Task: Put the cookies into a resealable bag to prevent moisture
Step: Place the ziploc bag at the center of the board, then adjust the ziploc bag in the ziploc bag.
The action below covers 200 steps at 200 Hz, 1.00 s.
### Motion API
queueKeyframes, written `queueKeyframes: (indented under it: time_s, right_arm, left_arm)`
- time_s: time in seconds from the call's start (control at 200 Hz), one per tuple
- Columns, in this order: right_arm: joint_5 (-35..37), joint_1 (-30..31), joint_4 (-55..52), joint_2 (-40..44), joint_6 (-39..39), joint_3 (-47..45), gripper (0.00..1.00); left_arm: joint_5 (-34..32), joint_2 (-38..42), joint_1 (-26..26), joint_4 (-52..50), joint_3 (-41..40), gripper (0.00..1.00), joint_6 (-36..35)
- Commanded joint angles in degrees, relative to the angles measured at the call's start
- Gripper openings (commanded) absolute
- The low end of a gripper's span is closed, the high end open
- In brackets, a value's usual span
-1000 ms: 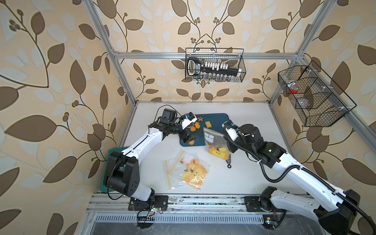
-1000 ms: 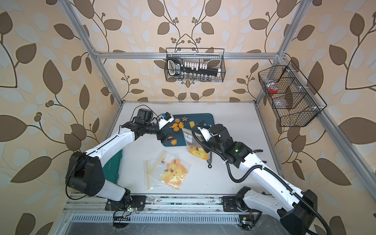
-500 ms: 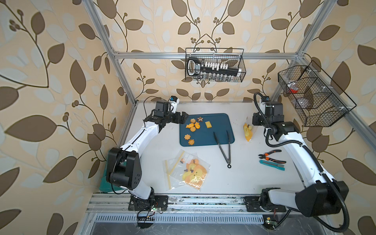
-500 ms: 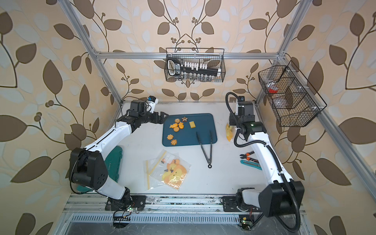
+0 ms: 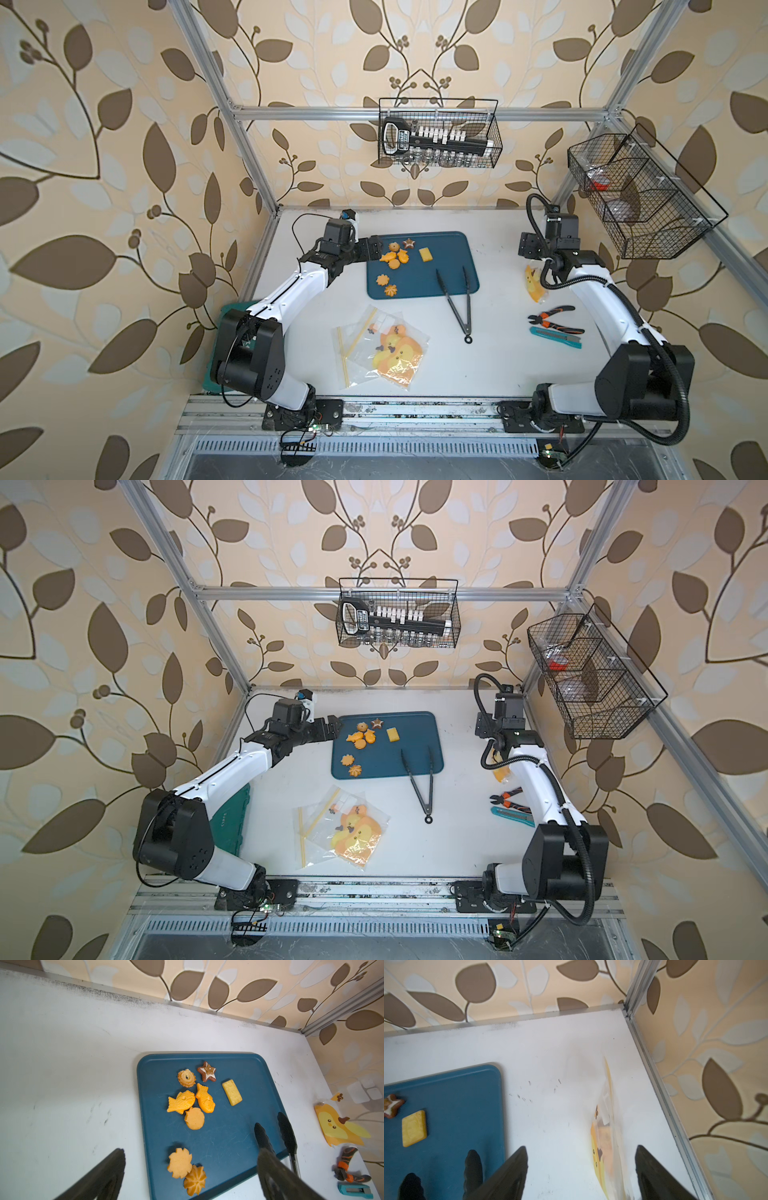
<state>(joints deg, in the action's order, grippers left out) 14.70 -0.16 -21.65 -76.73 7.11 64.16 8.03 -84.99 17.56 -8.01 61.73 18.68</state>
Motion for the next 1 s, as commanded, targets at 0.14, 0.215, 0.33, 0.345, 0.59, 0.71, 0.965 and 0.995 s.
queueKeyframes:
  time_s: [0.14,0.215,0.33,0.345,0.59,0.71,0.965,0.995]
  right_arm:
    - [10.5,26.2,3.8,12.9,6.7,-11.9,0.78]
    - [4.1,34.0,6.2,14.9,11.0,-16.5,0.76]
    - [-5.7,43.4,11.0,14.7,22.3,-22.9,0.70]
    - [-6.4,44.7,11.7,14.3,23.9,-23.6,0.69]
    - [-0.6,63.3,15.1,7.8,48.0,-31.1,0.60]
    - [-3.3,65.4,22.1,6.0,54.1,-36.2,0.59]
    - [-8.2,65.4,30.2,2.1,56.1,-39.2,0.59]
    - [-8.7,65.3,30.5,1.4,56.1,-39.0,0.59]
  left_arm:
    - [-14.4,10.3,10.9,-12.0,-5.0,0.99,8.9]
    - [-15.1,13.4,12.7,-15.7,-7.6,0.99,11.0]
    - [-12.0,17.8,13.5,-19.9,-12.4,0.98,13.3]
    - [-11.6,18.2,13.5,-20.4,-12.9,0.98,13.5]
    - [-6.9,19.3,13.8,-24.6,-17.9,0.86,16.2]
    - [-5.7,18.3,13.7,-23.4,-19.0,0.85,16.7]
    - [-5.6,15.8,13.8,-21.4,-20.0,0.85,16.2]
    - [-5.6,15.6,13.8,-21.3,-20.1,0.85,16.2]
